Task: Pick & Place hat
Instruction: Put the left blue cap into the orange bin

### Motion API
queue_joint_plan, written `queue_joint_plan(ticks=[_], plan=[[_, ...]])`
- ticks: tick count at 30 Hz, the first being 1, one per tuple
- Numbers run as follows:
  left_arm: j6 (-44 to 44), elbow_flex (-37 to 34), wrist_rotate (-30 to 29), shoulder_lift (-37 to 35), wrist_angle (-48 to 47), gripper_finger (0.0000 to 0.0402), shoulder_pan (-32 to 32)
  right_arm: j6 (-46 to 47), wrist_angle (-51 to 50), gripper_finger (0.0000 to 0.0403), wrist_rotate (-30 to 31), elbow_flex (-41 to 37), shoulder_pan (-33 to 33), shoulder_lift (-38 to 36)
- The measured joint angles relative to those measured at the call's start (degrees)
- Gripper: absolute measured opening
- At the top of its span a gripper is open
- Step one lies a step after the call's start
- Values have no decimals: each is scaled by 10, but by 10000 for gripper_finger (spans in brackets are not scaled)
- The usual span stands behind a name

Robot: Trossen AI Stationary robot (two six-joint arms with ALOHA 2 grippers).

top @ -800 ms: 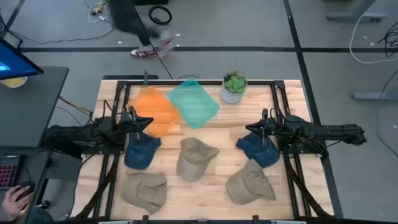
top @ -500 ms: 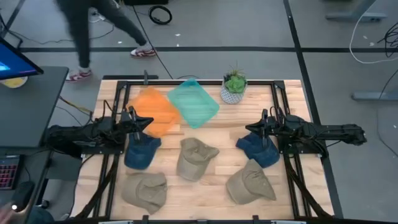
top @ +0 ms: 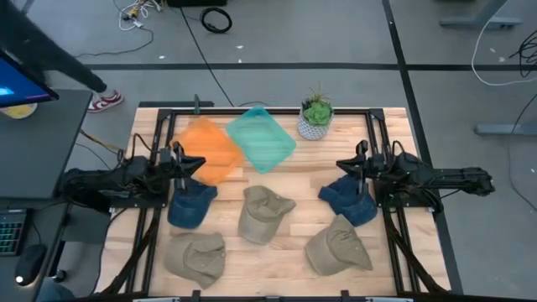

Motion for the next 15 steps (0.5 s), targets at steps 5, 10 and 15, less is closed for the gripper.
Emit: queue_joint_plan(ticks=[5, 10, 15], plan=[[9, 58, 0, 39, -42, 104, 0, -25, 1, 65, 0, 57, 0, 30], [15, 171, -1, 117, -196, 145, 0, -37, -5, 100, 0, 132, 0, 110], [-25, 284, 9, 221, -387, 155, -1, -46, -17, 129, 2, 186, 0, 206]])
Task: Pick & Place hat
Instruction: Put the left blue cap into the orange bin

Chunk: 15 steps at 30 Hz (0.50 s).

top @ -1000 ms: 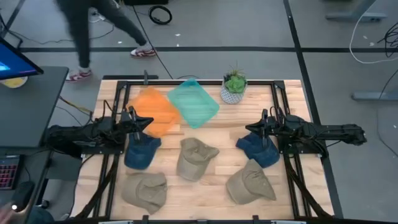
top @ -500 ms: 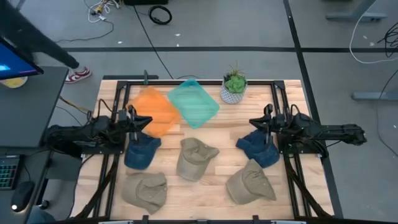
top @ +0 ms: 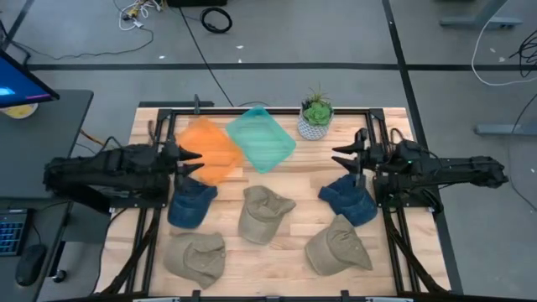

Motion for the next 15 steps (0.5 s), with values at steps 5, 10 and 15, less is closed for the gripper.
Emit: queue_joint_plan(ticks=[5, 10, 15], plan=[[-60, 65, 44, 86, -114, 143, -7, -6, 0, 141, 38, 37, 0, 78], [-127, 72, 108, 148, -140, 144, -28, -15, 1, 141, 47, 62, 0, 136], [-191, 72, 135, 206, -186, 166, -58, -15, 0, 139, 45, 67, 0, 171]])
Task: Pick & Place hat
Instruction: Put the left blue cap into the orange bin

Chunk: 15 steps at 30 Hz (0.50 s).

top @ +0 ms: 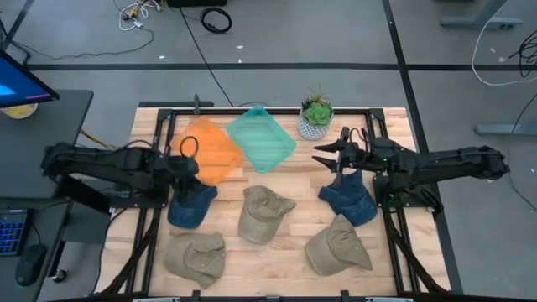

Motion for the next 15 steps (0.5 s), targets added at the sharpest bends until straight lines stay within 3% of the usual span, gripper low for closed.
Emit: queue_joint_plan(ticks=[6, 15], plan=[[-57, 0, 1, 68, -45, 190, -39, -4, 0, 139, 0, 0, 0, 23], [-99, 0, -14, 161, -43, 193, -73, -4, 0, 139, 0, 0, 0, 28]])
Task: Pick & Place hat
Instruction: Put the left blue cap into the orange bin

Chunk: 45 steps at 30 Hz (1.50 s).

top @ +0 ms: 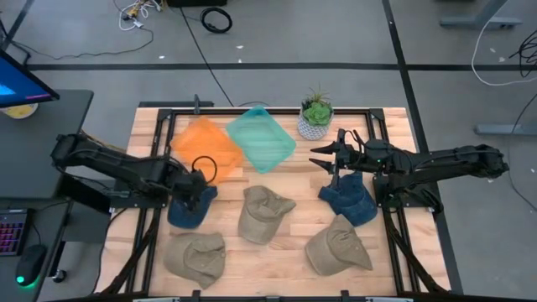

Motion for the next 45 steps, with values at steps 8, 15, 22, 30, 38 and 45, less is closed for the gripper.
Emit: queue_joint_plan(ticks=[8, 15, 22, 30, 38, 45], plan=[[-12, 0, -20, 95, 13, 193, -11, 0, -9, 139, -1, 0, 0, 0], [29, 0, -4, 146, 45, 102, -22, 0, -10, 139, -1, 0, 0, 0], [-63, 11, -14, 121, 70, 9, -41, 0, -14, 139, -1, 0, 0, 0], [-170, 90, -65, 73, 55, 8, -77, 0, -13, 139, -1, 0, 0, 0], [-167, 225, -262, 70, 57, 9, -73, 0, -11, 139, -1, 0, 0, 0], [-165, 265, -340, 72, 33, 12, 43, 7, -8, 139, -1, 0, 0, 0]])
